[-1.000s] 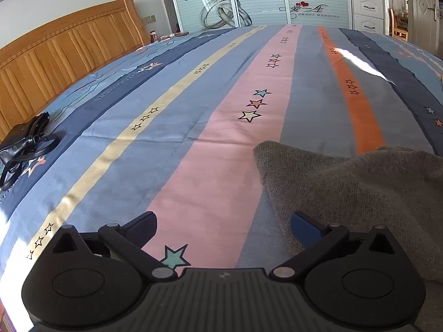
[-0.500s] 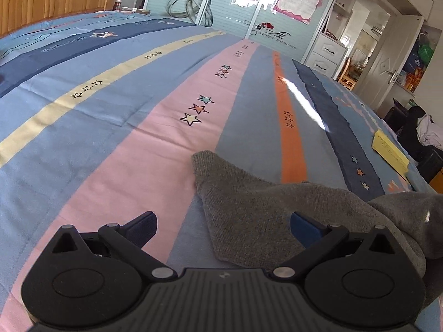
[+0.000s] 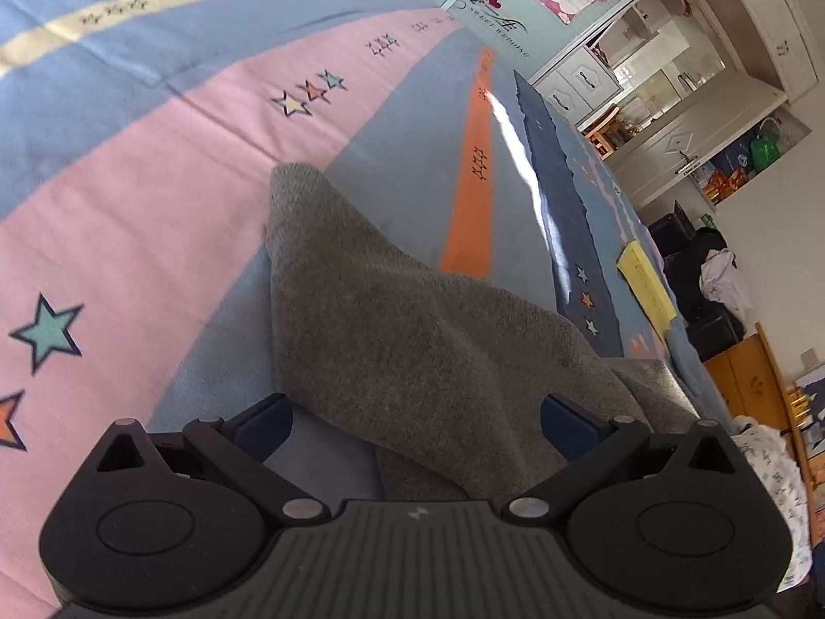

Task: Fold clothes

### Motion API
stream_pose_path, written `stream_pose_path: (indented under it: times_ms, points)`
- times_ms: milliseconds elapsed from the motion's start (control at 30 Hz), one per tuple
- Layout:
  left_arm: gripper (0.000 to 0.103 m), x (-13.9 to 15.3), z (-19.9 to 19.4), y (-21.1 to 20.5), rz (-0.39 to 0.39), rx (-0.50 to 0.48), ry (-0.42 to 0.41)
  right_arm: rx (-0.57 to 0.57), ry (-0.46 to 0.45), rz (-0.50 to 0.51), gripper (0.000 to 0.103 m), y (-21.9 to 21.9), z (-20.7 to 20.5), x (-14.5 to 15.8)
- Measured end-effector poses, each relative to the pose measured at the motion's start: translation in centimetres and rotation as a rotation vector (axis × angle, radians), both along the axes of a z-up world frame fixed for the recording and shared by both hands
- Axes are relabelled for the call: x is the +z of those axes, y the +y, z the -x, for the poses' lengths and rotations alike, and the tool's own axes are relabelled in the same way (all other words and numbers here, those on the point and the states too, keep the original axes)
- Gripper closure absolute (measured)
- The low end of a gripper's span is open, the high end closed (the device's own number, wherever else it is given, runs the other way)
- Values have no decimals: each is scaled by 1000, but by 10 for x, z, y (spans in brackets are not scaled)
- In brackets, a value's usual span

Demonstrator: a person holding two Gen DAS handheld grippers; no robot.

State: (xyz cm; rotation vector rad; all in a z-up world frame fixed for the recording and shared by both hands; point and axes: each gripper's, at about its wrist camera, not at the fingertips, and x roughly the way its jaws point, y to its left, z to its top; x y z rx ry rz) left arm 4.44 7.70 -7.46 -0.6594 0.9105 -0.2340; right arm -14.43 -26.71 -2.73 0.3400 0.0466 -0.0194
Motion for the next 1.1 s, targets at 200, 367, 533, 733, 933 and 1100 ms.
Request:
stream_pose_path:
  times_ms: [200,367,533,733,933,1100]
  points:
    - [1,8,12,8,-77,124,84,-4,13,20,22,4,-1,-14]
    - [1,-4,18,24,128,172,80,25,42,-30,22,8,-4,-30]
    - [1,-11,14,10,189,151,1,76,59,36,22,23,-1,-43]
    - [2,-33,13,2,427,203,-39,79,64,149,21,34,4,-48]
    - [36,-23,6,-6,387,161,-140,116,102,212,21,42,-3,-53]
    - [100,-19,2,-18,313,95,-201,110,105,237,21,45,-1,-53]
